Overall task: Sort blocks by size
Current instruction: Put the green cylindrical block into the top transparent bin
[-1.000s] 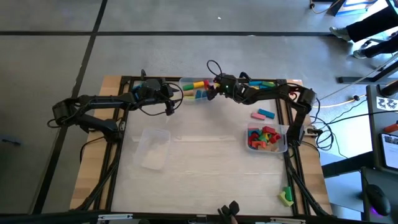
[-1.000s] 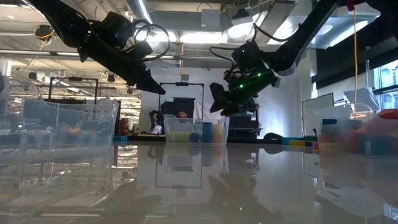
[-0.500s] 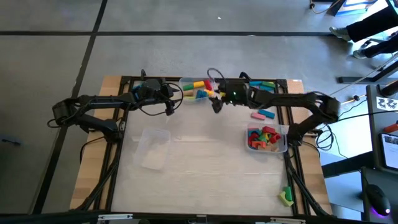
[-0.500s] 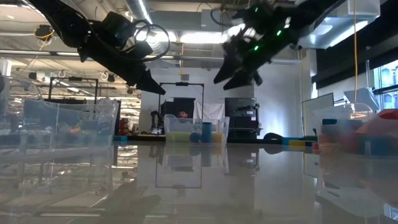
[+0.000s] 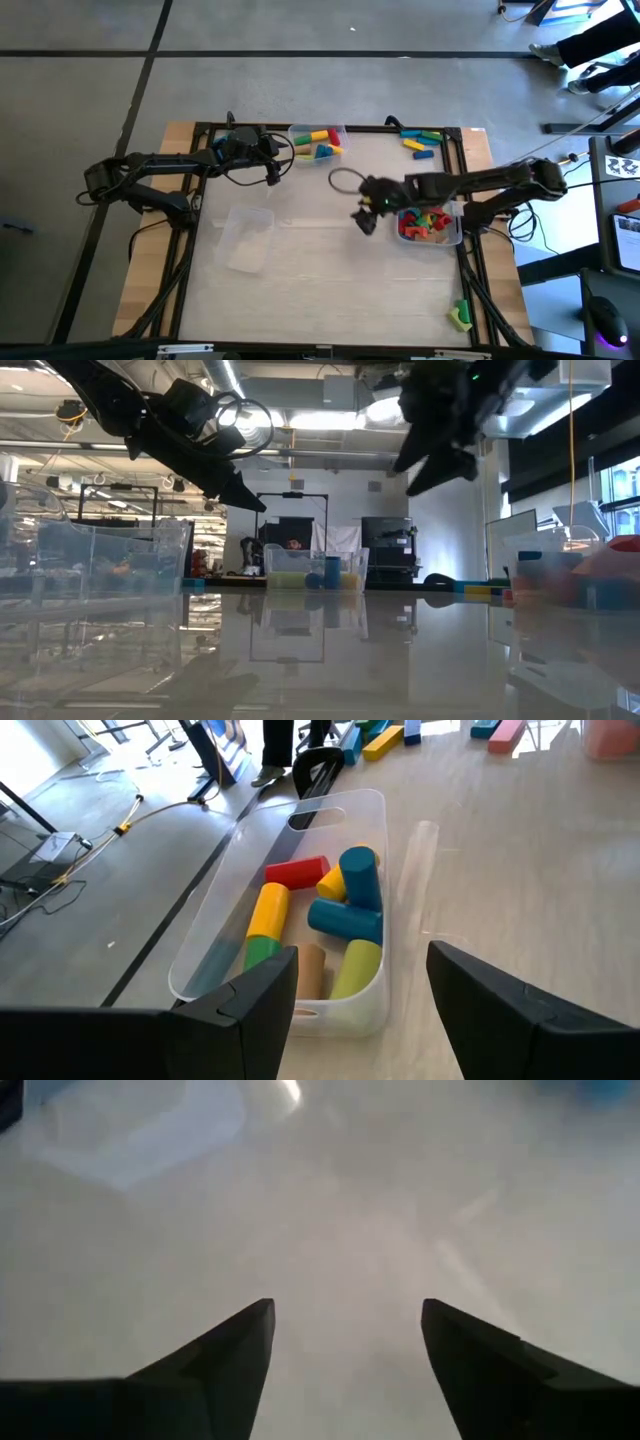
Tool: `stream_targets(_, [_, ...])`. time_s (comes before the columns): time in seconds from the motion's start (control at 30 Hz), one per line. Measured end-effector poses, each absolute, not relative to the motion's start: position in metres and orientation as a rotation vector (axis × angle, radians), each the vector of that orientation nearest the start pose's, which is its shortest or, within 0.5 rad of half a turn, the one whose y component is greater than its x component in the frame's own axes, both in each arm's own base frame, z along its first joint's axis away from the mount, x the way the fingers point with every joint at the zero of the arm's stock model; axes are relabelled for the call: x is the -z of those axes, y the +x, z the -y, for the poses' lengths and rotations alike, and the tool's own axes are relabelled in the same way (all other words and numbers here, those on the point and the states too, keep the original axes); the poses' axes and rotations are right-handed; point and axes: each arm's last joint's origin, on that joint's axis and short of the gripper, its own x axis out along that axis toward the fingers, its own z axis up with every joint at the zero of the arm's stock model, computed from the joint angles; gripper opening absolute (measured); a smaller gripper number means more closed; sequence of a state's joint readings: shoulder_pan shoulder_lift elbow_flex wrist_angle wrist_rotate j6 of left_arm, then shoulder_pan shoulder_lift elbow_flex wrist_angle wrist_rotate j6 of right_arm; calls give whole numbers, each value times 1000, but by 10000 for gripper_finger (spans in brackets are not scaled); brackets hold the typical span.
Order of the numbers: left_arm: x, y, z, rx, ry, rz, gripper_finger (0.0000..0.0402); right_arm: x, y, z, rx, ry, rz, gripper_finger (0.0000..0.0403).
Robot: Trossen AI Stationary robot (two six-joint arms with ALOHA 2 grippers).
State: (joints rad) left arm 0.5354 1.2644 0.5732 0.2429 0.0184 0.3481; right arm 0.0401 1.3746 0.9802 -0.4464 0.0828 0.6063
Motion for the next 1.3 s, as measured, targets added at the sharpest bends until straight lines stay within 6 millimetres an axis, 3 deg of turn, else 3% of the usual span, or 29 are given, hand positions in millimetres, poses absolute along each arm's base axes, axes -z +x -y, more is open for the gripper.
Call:
stream_targets(0.43, [-203,219,-129,-427,206,-517,218,-244,260,-85,334,859,-946,257])
stream_targets(0.73, [-203,219,-129,-428,203,-516,218,-239,230,-132,465,1123,-1085,257])
stream_targets(1.1, [-204,220,-130,-428,215,-509,218,-230,185,-169,762,1281,-1225,257])
stream_targets(1.3, [-206,220,-130,-439,194,-483,218,-223,166,-187,927,1368,-1385,257])
